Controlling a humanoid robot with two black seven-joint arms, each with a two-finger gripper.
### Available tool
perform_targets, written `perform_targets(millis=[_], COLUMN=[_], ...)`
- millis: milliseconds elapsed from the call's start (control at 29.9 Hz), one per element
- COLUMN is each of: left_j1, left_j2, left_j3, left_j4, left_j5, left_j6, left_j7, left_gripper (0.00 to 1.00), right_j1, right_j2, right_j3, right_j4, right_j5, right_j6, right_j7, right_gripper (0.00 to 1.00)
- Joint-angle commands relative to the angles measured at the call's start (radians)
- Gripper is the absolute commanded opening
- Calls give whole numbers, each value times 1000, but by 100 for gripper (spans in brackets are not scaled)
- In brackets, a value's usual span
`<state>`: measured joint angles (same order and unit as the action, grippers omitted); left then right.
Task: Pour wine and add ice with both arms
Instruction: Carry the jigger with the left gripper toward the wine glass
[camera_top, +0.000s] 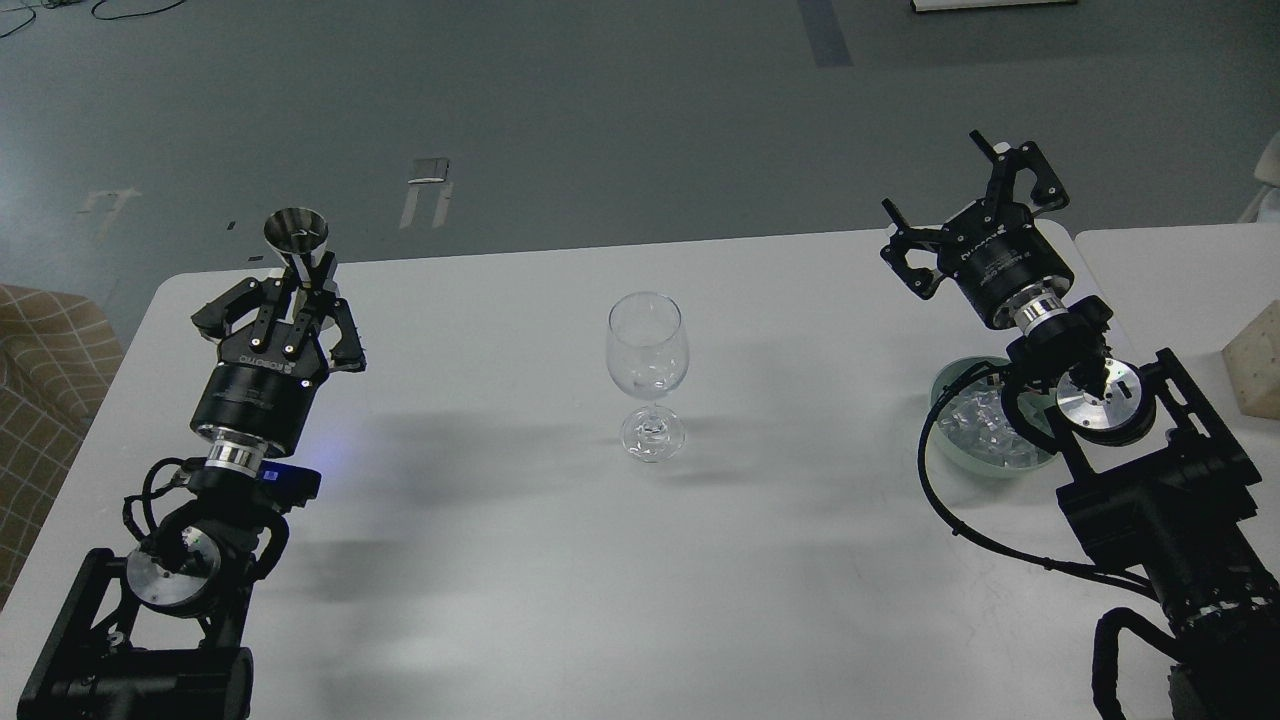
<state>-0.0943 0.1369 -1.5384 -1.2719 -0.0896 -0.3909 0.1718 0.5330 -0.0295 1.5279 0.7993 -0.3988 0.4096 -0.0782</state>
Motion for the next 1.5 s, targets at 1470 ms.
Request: perform_targets(millis=[1470], left_j1=[-10], left_j2=[-115], left_j3=[235], left_j4=[-179], left_j5=[185], left_j6=[173], left_j7=[68], left_gripper=[22], right_j1=[-45], right_j2=[-61], right_j3=[1], right_j4=[-5], right_j5=[5], right_j6=[9], right_j7=[0], right_gripper=[100])
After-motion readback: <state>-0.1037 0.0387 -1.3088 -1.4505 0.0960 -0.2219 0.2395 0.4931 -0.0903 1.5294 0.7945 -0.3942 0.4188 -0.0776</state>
